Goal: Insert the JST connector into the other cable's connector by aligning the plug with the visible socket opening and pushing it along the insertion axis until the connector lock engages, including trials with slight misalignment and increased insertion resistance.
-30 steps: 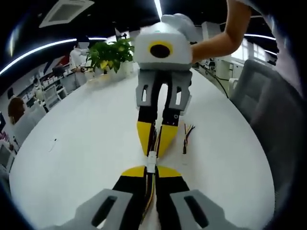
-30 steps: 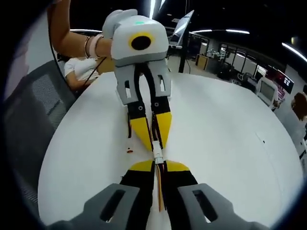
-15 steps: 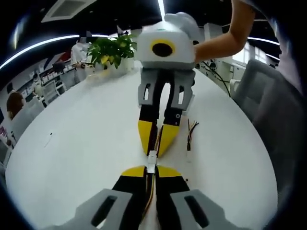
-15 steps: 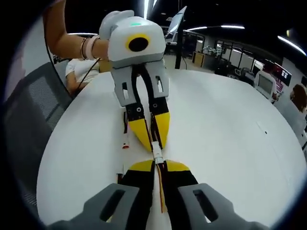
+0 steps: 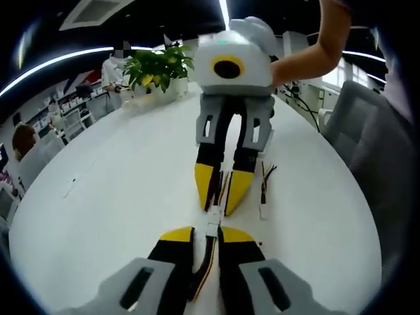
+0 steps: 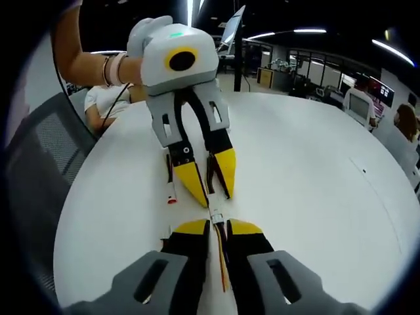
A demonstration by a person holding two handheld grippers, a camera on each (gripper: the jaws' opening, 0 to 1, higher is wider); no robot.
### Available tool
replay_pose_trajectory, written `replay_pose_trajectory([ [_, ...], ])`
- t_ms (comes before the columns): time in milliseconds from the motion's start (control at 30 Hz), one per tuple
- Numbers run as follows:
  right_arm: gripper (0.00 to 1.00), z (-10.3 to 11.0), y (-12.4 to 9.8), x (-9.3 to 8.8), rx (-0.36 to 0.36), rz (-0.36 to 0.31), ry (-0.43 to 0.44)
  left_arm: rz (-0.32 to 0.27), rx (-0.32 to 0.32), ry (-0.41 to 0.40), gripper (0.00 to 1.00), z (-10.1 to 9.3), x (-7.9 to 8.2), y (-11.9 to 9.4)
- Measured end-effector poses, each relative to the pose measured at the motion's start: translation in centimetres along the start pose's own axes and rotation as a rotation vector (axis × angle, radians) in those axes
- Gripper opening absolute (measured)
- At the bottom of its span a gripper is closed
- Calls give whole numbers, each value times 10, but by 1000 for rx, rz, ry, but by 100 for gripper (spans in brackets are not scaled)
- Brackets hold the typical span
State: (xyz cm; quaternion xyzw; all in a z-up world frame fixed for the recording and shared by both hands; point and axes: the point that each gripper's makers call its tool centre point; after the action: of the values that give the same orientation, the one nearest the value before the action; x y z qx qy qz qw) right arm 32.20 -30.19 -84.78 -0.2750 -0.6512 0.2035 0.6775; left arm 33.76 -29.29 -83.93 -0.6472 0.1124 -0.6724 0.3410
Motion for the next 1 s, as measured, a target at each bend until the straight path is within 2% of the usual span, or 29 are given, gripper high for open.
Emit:
replay_pose_trajectory([
  [167,16,-1,-2,2,-9,-11,2,-13,29,-17,11,5,2,-9],
  [300,19,-4,-8,11,-26,-45,1,-34,67,-39,15,11,5,-19],
  [500,30,-6,-20,17,-57,-73,31,-40,111,-47,22,12,4,-34],
  [633,28,-3,-28,21,-69,-101,27,-44,160,-10,29,13,8,-48],
  [700,27,-4,-34,24,-94,-108,24,-62,179,-26,31,15,13,-56],
  [900,27,3,-49,38,-108,-149,16,-87,205,-25,31,11,25,-73],
  [1000,25,8,-52,39,-106,-141,6,-86,207,-25,31,7,28,-77],
])
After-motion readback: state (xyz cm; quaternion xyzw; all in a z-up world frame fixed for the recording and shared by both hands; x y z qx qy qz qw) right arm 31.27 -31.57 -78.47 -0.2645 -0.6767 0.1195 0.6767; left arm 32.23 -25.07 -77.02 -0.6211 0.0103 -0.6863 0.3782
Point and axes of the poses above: the point that each gripper's makers call its tool centre point, and the gripper's own axes: y roughly forward along the fingers, z roughly to its left, x roughly out of its top, and after that the axes turned 1 degree about x, right-handed
